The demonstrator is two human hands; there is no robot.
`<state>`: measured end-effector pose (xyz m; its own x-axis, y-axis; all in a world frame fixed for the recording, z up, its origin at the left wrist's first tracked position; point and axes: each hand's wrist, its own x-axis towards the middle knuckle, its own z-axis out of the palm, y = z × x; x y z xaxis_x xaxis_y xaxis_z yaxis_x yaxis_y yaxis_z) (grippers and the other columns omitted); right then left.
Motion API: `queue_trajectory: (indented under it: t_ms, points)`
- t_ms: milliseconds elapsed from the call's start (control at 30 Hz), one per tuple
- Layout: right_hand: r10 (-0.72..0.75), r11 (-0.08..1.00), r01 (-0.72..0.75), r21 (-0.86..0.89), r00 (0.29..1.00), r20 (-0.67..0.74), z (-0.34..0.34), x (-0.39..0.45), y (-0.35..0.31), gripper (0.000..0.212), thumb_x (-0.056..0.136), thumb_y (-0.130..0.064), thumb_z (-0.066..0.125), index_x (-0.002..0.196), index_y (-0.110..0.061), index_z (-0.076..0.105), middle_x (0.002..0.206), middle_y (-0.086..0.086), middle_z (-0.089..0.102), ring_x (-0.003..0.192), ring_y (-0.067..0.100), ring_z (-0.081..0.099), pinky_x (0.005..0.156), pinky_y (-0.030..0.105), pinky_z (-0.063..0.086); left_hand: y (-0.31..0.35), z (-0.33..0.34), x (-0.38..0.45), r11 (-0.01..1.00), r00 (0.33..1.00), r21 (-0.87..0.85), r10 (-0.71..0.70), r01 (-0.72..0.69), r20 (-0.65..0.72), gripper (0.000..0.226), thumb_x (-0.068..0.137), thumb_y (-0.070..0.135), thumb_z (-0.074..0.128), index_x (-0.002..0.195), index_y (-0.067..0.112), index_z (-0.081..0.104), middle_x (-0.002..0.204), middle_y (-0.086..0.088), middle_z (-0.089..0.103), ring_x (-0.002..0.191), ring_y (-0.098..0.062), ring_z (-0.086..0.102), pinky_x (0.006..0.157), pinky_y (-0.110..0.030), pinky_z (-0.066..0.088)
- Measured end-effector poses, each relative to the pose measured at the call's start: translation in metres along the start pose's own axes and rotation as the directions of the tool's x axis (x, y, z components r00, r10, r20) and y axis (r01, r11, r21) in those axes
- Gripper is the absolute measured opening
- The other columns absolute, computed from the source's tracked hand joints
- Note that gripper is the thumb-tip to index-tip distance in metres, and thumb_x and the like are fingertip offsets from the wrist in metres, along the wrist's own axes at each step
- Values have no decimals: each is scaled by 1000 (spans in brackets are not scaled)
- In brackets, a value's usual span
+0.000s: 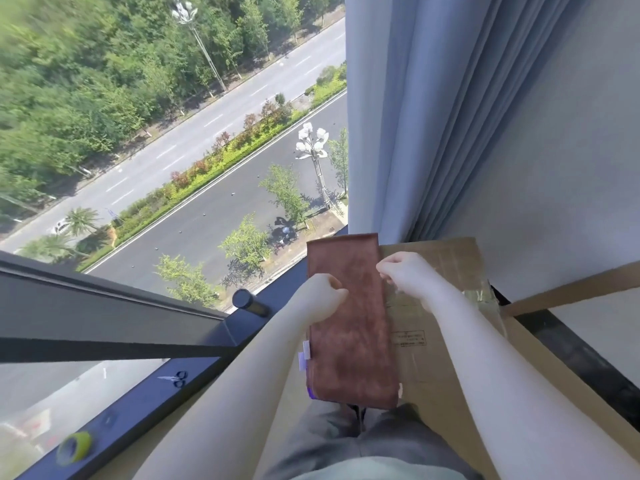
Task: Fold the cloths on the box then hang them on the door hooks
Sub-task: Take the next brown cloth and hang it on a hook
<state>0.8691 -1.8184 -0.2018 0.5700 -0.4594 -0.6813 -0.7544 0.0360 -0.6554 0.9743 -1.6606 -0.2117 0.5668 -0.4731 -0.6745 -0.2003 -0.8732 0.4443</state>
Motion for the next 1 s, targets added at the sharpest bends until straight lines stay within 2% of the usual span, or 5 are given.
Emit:
queue_trajectory:
  t_ms: [100, 233, 467, 800, 1000]
  points:
    - [11, 1000, -11, 17, 998, -58, -2, 20, -8, 34, 96, -15, 53, 117, 9, 63, 92, 18, 62, 77, 23, 47, 78, 39, 50, -4, -4, 17, 999, 999, 3, -36, 36, -28, 42, 98, 33, 55, 137, 17, 58, 132, -1, 64, 114, -21, 63, 92, -32, 49]
    - [39, 999, -38, 25, 997, -59, -4, 38, -19, 25, 99, -19, 54, 116, -6, 67, 124, 16, 64, 112, 32, 61, 100, 47, 50, -7, -9, 40, 999, 998, -14, -51, 50, -36, 46, 98, 32, 53, 142, 18, 52, 141, 0, 57, 122, -21, 58, 98, -34, 47]
    - [101, 991, -93, -91, 992, 80, 4, 91, -18, 55, 99, -28, 61, 150, -15, 46, 151, 6, 48, 134, 25, 49, 103, 33, 39, -19, -31, 89, 996, 993, -35, -87, 85, -75, 50, 96, 24, 52, 146, 17, 45, 139, -6, 54, 98, -19, 56, 82, -31, 46]
    - [206, 979, -206, 13, 977, -53, 29, 151, -6, 74, 94, -23, 60, 159, -17, 27, 154, 10, 44, 131, 30, 50, 93, 32, 38, -43, -42, 144, 922, 978, -354, -192, 154, -75, 71, 91, 16, 63, 154, 17, 31, 146, -9, 50, 104, -26, 65, 96, -43, 54]
    - [127, 972, -157, -174, 977, -170, 39, 157, -9, 62, 79, -25, 61, 140, -23, 56, 138, 4, 63, 122, 31, 59, 105, 42, 47, -50, -36, 157, 913, 983, -387, -169, 127, -76, 74, 89, 15, 67, 154, 22, 33, 155, -6, 43, 111, -20, 55, 96, -35, 50]
